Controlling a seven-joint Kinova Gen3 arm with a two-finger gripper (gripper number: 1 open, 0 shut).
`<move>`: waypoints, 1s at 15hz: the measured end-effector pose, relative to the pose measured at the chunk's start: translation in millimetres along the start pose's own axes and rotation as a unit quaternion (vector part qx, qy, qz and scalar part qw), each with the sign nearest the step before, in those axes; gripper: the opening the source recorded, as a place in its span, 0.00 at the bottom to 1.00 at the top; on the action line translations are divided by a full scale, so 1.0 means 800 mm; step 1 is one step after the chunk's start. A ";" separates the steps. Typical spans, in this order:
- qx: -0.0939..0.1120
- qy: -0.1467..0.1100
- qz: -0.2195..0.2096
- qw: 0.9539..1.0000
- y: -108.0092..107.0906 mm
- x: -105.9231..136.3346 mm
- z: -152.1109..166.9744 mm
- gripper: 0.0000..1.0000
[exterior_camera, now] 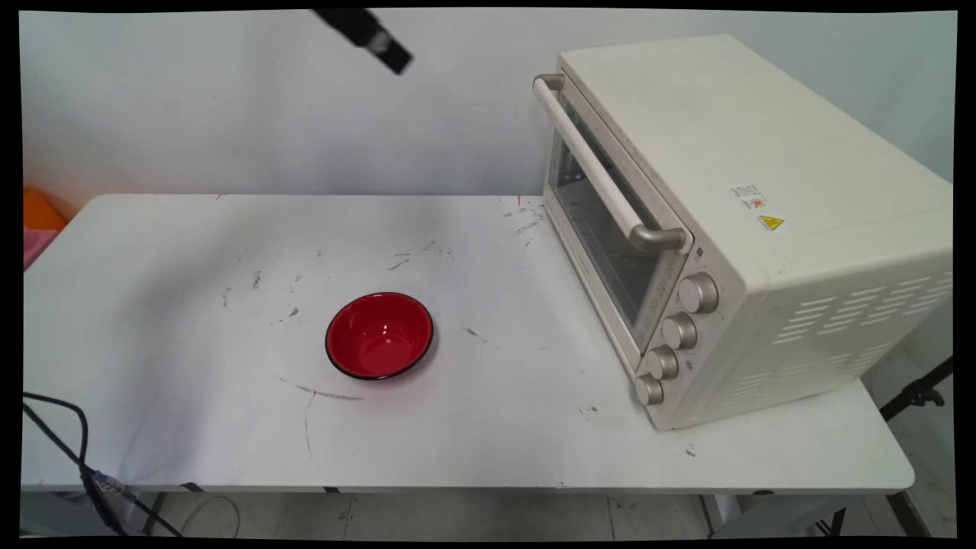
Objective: Open the oven
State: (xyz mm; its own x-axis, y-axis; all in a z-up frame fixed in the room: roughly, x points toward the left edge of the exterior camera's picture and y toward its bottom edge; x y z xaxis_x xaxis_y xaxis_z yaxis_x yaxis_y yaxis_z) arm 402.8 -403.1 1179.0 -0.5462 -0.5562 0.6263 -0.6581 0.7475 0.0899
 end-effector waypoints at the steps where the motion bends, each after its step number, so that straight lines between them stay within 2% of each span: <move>1: 0.003 -0.002 0.001 1.000 0.002 0.012 0.012 1.00; 8: 0.015 -0.015 0.017 1.000 0.006 0.088 0.089 1.00; 15: 0.015 -0.036 0.062 0.997 0.004 0.136 0.161 1.00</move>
State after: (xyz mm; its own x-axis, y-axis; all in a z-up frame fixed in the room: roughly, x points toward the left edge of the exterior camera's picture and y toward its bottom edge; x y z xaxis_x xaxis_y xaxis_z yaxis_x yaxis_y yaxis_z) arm 274.3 -508.0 1147.7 -0.6597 -0.4853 0.5738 -0.5976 0.8018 -0.0090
